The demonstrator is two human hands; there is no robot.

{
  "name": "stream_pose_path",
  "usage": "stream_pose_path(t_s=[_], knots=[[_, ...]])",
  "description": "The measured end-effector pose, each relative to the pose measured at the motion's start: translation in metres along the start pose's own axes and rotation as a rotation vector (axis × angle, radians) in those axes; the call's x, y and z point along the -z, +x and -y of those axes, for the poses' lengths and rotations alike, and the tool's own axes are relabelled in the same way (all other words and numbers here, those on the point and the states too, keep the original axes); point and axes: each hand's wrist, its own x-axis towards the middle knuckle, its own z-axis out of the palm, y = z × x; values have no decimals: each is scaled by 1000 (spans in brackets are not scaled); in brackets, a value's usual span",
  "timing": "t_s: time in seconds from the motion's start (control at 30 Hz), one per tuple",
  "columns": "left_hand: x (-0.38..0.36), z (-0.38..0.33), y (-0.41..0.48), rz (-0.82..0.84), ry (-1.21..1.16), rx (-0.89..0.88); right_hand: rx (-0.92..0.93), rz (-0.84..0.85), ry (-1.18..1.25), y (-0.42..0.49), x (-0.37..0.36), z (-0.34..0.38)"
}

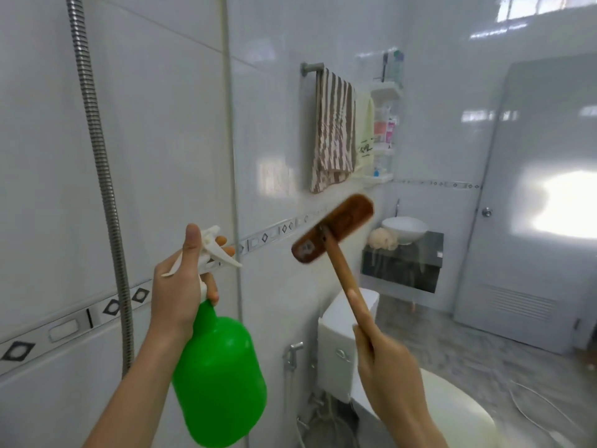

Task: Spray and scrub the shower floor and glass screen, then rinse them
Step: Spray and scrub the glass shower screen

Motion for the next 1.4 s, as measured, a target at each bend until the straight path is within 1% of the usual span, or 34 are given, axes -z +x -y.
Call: stream_pose_path(t_s=[0.07,0.13,0.17,0.2,0.27,0.3,0.33,0.4,0.47,0.53,0.57,0.67,0.7,0.73,0.8,0.87,0.93,1.0,1.1,1.17,1.3,1.33,1.4], knots=[[-5,2,-7,21,-27,16,127,-104,-9,30,4,11],[-13,4,-14,46,-41,33,201,-209,-13,54,14,17],[-17,5,-18,55,-47,37,189,-241,-8,52,19,14],[-20,6,-22,65,-56,36,164,-235,-13,39,21,5],[-26,8,-26,94,-61,30,56,-177,-36,-9,18,-23],[-29,10,-29,112,-59,29,32,-138,-40,-33,18,-34],[-32,11,-30,125,-50,25,46,-118,-39,-43,17,-42],[-40,14,-35,148,-19,26,101,-185,-60,-29,24,-44],[-47,16,-40,165,2,7,132,-280,-16,4,38,-35],[-52,17,-44,171,6,-10,156,-357,19,10,49,-36],[-53,18,-46,168,7,-17,148,-362,14,-3,50,-44],[-57,20,-55,166,11,-24,34,-333,-39,-79,45,-80],[-60,21,-59,168,14,-15,35,-339,-62,-94,42,-89],[-62,22,-62,171,16,-5,31,-335,-69,-97,42,-91],[-68,22,-67,178,16,8,57,-335,-55,-73,45,-82],[-75,21,-73,186,9,12,87,-357,8,-38,49,-71],[-81,18,-78,184,-9,17,90,-386,50,-25,41,-68],[-87,15,-84,184,-23,18,65,-376,91,-49,22,-78],[-95,13,-92,189,6,8,-25,-339,143,-106,4,-99],[-99,14,-99,183,7,3,-4,-313,113,-103,15,-98],[-114,16,-115,153,35,13,124,-318,40,-41,72,-88],[-116,15,-118,149,34,11,140,-317,17,-37,82,-94],[-123,14,-126,150,32,5,120,-322,-37,-60,93,-117]])
